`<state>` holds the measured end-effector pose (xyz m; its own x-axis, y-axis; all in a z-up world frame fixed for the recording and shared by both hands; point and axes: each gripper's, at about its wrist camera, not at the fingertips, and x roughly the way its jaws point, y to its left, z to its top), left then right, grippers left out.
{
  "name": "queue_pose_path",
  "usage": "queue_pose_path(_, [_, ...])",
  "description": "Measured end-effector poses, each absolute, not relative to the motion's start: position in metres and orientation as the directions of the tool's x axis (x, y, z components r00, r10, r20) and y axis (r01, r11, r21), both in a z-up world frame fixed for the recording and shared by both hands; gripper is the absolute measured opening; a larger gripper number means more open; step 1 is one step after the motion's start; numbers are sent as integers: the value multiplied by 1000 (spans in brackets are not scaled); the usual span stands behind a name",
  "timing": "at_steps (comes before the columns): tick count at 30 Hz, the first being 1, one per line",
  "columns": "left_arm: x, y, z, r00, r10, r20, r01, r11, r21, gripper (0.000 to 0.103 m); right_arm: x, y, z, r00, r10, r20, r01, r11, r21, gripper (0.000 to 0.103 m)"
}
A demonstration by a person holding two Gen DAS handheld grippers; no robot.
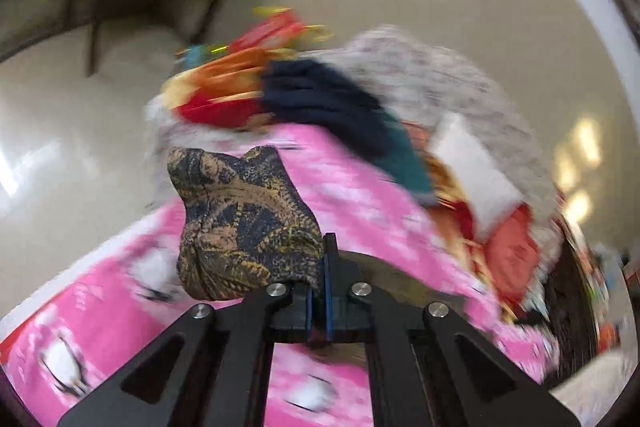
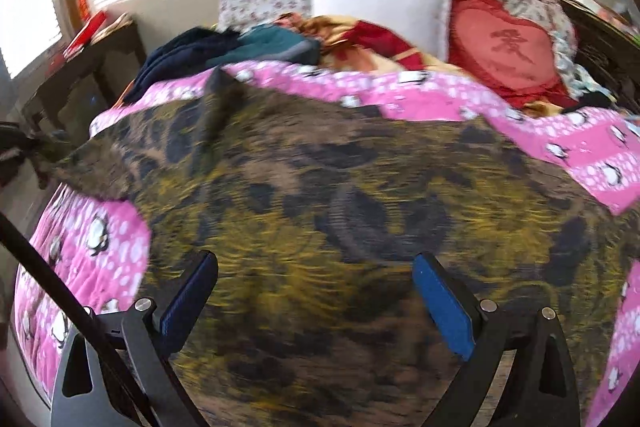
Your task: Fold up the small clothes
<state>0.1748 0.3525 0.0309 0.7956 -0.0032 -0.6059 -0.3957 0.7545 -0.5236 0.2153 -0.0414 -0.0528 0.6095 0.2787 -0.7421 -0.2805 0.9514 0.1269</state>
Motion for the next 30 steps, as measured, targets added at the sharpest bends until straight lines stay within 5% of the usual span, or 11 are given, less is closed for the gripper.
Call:
queue_pose_path(9, [220, 114, 79, 769, -284, -572, 28, 910, -415, 4, 208, -131, -45, 643, 221, -733, -119, 975, 190, 100])
queue_pose_path(19, [273, -61, -42, 511, -442, -737, 232, 897, -377, 5, 193, -217, -66, 630, 94, -771, 11, 991, 130, 100])
queue_pose_path(22, [271, -68, -64, 447, -446, -775, 278, 893, -354, 24, 189, -239, -76, 617, 62, -785, 61, 990, 127, 100])
queue_pose_path(24, [268, -62, -54, 441, -480, -758, 298, 875, -380, 52, 188, -249, -76, 617, 53, -786, 78, 989, 129, 100])
queue_pose_path(27, [247, -37, -16, 510, -503, -698, 335, 863, -378, 76, 187, -252, -69, 633, 61, -772, 76, 987, 140, 100])
queue_pose_path(30, [227, 5, 20, 616, -445, -650, 310, 896, -319, 89, 190, -240, -58, 654, 98, -751, 42, 985, 165, 100])
